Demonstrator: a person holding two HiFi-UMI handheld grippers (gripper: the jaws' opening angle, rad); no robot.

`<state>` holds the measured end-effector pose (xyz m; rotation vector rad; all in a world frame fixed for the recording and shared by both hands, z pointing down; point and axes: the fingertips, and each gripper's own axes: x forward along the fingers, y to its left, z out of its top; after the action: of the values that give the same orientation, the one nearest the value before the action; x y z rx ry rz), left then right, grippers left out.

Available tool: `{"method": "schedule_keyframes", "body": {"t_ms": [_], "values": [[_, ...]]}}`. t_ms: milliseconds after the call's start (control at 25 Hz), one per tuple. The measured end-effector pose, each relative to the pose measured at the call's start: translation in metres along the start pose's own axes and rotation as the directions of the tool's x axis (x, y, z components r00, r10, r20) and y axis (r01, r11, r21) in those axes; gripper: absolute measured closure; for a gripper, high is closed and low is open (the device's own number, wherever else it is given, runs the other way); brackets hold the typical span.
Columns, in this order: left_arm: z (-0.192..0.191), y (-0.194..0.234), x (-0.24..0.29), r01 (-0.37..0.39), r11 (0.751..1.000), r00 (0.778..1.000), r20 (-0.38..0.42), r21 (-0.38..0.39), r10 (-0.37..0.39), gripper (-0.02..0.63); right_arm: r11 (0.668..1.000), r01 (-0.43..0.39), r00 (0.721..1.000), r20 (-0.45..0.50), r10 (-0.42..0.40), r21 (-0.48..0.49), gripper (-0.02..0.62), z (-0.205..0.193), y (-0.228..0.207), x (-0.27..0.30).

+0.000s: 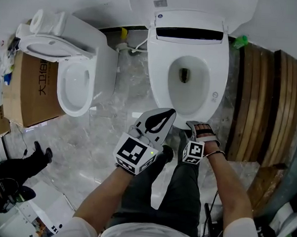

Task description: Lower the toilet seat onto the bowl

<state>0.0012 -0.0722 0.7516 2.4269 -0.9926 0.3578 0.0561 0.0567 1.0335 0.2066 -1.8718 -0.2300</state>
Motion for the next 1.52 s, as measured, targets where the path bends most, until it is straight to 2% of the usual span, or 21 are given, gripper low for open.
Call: {"method": "schedule_keyframes", "body": {"t_ms": [400,520,680,840,960,1160,1440,1520], "values": [[-0.007,0.009,0.002,-0.011,1.000,1.000,0.002,-0.003,0.011,0.598,1.000,-0.005,1.000,-0.007,0.005,0.009,0.394,-0.002,-0.002,0.007],[-0.009,0.003,-0.001,-0.004,1.000,1.000,-0.005,-0.002,0.004,0.598,0.999,-0.007,1.000,-0.009,0.007,0.046,0.433,-0.001,0.000,-0.002],[-0.003,-0.003,-0.007,0.008,1.000,1.000,-0.009,0.009,-0.008,0.598,0.995,0.031,0.999,0.029,-0.034,0.099,0.513,0.012,-0.007,-0.032],[0.015,-0.013,-0.016,0.038,0.999,0.999,-0.008,0.028,-0.038,0.598,0.973,0.080,0.991,0.091,-0.101,0.214,0.545,0.036,-0.032,-0.081],[0.036,-0.028,-0.022,0.061,0.997,0.998,-0.006,0.050,-0.061,0.598,0.938,0.114,0.978,0.126,-0.163,0.326,0.560,0.049,-0.057,-0.122],[0.083,-0.050,-0.047,0.066,0.997,0.998,0.007,0.045,-0.066,0.598,0.839,0.156,0.947,0.162,-0.277,0.522,0.566,0.078,-0.101,-0.205],[0.152,-0.078,-0.081,0.069,0.994,0.996,0.043,0.084,-0.073,0.598,0.718,0.180,0.888,0.204,-0.413,0.672,0.568,0.130,-0.163,-0.317],[0.172,-0.085,-0.089,0.067,0.993,0.996,0.058,0.096,-0.073,0.598,0.695,0.190,0.872,0.207,-0.444,0.693,0.568,0.141,-0.176,-0.343]]}}
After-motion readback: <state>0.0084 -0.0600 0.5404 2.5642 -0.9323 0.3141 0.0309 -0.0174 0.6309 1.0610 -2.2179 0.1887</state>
